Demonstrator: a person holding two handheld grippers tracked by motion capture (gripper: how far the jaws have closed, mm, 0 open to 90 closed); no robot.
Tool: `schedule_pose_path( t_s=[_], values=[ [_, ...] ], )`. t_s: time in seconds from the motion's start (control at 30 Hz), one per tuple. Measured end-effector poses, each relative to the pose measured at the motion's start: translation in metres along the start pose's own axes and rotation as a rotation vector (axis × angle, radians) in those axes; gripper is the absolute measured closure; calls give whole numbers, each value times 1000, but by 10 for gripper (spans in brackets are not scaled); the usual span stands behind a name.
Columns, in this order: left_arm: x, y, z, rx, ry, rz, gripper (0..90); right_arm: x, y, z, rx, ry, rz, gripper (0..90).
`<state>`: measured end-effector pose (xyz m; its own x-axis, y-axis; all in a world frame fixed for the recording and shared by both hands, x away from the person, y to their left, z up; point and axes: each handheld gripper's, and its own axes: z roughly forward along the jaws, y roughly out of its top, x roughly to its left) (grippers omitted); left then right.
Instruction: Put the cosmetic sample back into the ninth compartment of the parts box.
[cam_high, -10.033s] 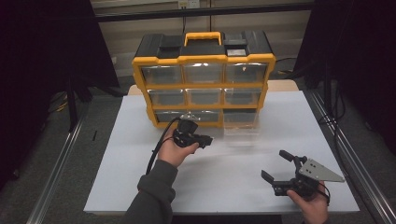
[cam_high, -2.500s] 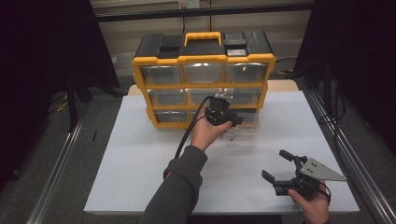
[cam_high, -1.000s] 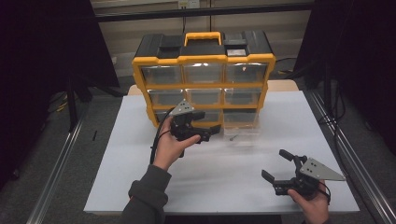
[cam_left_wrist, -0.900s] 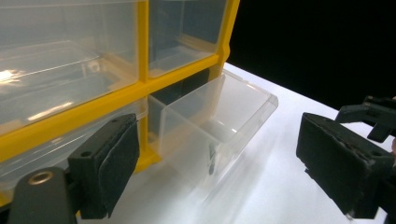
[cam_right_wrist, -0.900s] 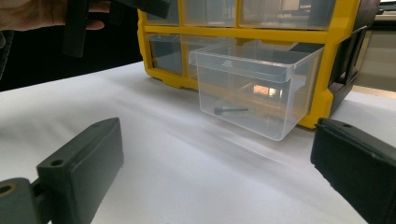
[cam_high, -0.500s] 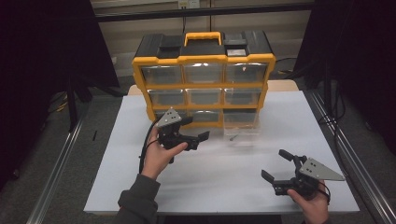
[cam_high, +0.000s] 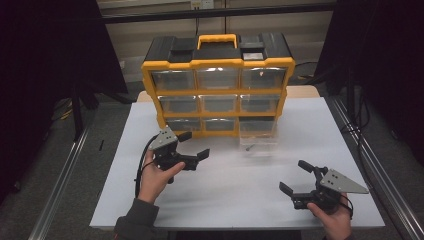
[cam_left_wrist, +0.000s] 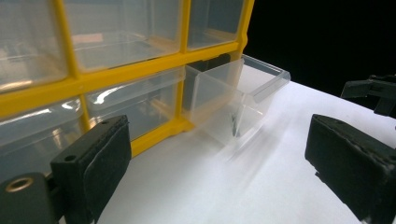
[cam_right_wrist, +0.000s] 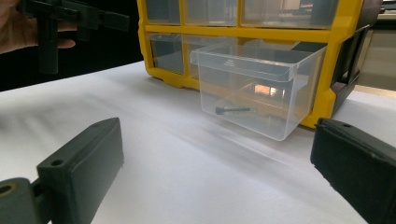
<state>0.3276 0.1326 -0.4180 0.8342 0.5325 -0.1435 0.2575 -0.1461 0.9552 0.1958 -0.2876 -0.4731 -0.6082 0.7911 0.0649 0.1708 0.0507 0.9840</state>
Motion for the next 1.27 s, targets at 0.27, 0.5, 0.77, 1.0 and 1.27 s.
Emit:
schedule_pose_path(
  t_s=[0.27, 0.5, 0.77, 1.0, 1.27],
  values=[
    [3, -13, -18, 8, 62, -8, 74, -1, 0, 0, -2, -2, -6, 21],
    [9, -20, -37, -24, 77, -22, 75, -1, -1, 0, -3, -4, -7, 21],
    [15, -27, -58, -21, 53, -18, 75, -1, -1, 0, -2, -4, -4, 21],
    [17, -34, -74, -20, 79, -5, 68, -1, -1, 0, 0, -7, 2, 21],
    [18, -47, -93, -30, 105, -7, 64, -1, -2, 0, 0, -12, 2, 21]
  ],
)
